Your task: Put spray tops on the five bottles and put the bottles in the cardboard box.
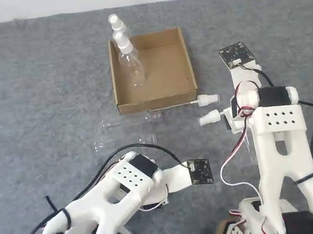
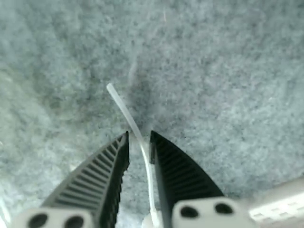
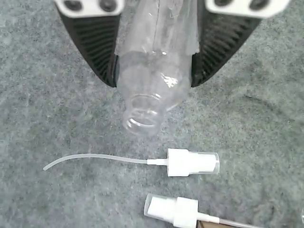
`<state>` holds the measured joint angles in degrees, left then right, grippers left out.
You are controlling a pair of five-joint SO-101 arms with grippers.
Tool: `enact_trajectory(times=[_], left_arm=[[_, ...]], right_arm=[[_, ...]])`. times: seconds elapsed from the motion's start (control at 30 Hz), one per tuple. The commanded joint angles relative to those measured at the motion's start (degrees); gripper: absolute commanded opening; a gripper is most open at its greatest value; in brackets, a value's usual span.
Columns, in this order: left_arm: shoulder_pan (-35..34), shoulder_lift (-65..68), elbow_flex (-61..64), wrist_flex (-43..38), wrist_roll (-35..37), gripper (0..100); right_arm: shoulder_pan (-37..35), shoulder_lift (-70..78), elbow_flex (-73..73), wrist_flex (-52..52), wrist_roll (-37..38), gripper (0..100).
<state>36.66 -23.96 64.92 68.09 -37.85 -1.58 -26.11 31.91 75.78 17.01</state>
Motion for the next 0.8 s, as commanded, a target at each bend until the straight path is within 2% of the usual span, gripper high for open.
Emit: enact_trajectory(times=[0.0,0.13,0.27,0.53,0.7,0.77], left_arm=[[0.00,0.44,-0.22,-1.32,-0.53,1],[-0.26,0.09,-0.40,-0.70,-0.35,1],[-1.76,-0.26,-4.70,5.63,-0.35,1],[-18.37,-0.18,-24.92,18.11,-0.35,1],[-24.53,-0.18,-32.66,21.27,0.26,1],[-26.55,-0.18,-34.07,20.92,3.08,1]], right_arm=[[0.57,-2.33,-0.62,-0.48,-0.53,2.4],[0.57,-2.33,-0.62,-0.48,-0.53,2.4],[0.57,-2.33,-0.62,-0.66,-0.53,2.4],[0.57,-2.33,-0.62,-0.75,-0.53,2.4],[0.57,-2.33,-0.62,-0.84,-0.53,2.4],[0.57,-2.33,-0.62,-0.84,-0.53,2.4]])
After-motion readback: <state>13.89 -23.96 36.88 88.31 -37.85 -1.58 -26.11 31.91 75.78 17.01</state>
